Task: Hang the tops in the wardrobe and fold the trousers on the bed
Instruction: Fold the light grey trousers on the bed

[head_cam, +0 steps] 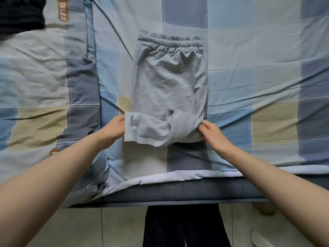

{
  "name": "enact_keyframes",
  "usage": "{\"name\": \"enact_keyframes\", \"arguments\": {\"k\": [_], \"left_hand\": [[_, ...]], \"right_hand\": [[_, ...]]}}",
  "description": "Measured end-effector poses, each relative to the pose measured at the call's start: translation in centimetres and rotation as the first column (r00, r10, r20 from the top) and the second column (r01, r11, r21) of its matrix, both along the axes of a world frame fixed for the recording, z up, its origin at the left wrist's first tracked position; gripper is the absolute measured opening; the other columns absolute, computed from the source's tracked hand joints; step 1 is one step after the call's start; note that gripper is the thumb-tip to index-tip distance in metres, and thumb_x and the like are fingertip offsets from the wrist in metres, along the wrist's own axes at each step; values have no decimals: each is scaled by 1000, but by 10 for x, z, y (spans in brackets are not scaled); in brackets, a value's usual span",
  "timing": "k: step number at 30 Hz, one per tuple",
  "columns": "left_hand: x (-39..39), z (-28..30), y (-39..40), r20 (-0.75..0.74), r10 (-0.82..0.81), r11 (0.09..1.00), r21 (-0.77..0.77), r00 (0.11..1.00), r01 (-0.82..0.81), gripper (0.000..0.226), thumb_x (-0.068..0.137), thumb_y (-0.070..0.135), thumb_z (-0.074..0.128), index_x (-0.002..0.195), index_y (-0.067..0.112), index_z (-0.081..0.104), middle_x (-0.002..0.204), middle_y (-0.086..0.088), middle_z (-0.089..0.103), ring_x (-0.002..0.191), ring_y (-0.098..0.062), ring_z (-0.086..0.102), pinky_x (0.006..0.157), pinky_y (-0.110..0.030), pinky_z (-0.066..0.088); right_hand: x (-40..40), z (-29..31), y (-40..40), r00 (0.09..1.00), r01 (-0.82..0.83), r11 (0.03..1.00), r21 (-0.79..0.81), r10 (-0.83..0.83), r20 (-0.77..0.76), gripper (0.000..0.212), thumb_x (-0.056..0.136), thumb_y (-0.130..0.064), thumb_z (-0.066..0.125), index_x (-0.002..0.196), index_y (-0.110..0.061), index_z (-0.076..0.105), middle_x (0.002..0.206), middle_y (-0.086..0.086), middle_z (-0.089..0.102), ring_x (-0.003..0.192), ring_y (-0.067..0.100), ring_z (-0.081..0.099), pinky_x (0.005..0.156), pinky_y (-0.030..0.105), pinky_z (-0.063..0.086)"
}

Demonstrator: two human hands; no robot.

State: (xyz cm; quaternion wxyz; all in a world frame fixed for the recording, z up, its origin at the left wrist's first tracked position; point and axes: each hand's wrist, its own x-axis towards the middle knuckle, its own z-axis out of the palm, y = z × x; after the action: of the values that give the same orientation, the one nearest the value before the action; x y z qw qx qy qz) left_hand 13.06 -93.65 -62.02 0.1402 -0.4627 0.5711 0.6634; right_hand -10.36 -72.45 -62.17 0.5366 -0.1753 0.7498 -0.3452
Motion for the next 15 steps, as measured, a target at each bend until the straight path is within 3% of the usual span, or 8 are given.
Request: {"name": "enact_keyframes", "arguments": {"k": [1, 2, 5, 7, 10, 12, 15], "left_hand": [[-4, 0, -6, 3, 112, 993, 49, 994, -112, 19, 89, 17, 64, 105, 11, 71, 104, -1, 72, 93, -15, 66, 82, -30, 53], [-7, -2, -7, 31, 162, 985, 48, 986, -163, 13, 94, 14, 61, 101, 11, 70, 96, 0, 72, 87, -11, 64, 77, -25, 51], [-11, -7, 7, 107, 202, 978, -81, 974, -194, 22, 97, 34, 56, 86, 18, 66, 78, 11, 67, 67, 3, 61, 59, -9, 45], [-6, -11, 21, 121, 218, 966, -168, 968, -196, 15, 89, 37, 68, 92, 23, 65, 85, 15, 68, 73, 3, 64, 61, -11, 47], [2, -13, 43, 142, 338, 926, -227, 930, -302, 13, 85, 25, 73, 88, 19, 63, 81, 4, 67, 73, -11, 62, 66, -19, 49], [6, -12, 66, 152, 352, 926, -202, 924, -319, 20, 91, 18, 66, 72, 18, 59, 65, 3, 58, 63, -12, 50, 56, -20, 40], [23, -12, 105, 188, 242, 969, -88, 952, -230, 29, 93, 14, 62, 65, 16, 56, 57, 4, 50, 57, -11, 41, 54, -25, 32]], "right_hand": [[-4, -1, -9, 978, 196, 978, 71, -200, 53, 23, 99, -18, 44, 88, -15, 64, 89, 3, 63, 87, 17, 57, 73, 31, 51], [-8, -3, -15, 962, 259, 956, 135, -269, 58, 24, 99, -23, 45, 83, -16, 61, 87, 5, 60, 84, 19, 56, 69, 33, 51], [-10, -8, -17, 981, 192, 956, 222, -188, -41, 28, 98, -33, 47, 85, -12, 61, 88, 8, 61, 86, 23, 57, 78, 43, 52], [-7, -10, -9, 973, 224, 952, 207, -205, -106, 33, 98, -30, 48, 76, -8, 59, 75, 8, 56, 77, 22, 53, 72, 43, 49], [1, -4, 14, 956, 265, 952, 149, -239, -171, 36, 98, -23, 49, 78, 6, 57, 73, 10, 49, 73, 19, 44, 68, 36, 40], [7, 3, 38, 947, 297, 945, 137, -274, -166, 38, 98, -22, 50, 79, 11, 53, 73, 10, 46, 72, 18, 41, 65, 32, 35], [10, 13, 79, 943, 324, 932, 165, -303, -141, 39, 98, -18, 51, 79, 16, 53, 72, 11, 45, 71, 18, 40, 63, 31, 32]]}}
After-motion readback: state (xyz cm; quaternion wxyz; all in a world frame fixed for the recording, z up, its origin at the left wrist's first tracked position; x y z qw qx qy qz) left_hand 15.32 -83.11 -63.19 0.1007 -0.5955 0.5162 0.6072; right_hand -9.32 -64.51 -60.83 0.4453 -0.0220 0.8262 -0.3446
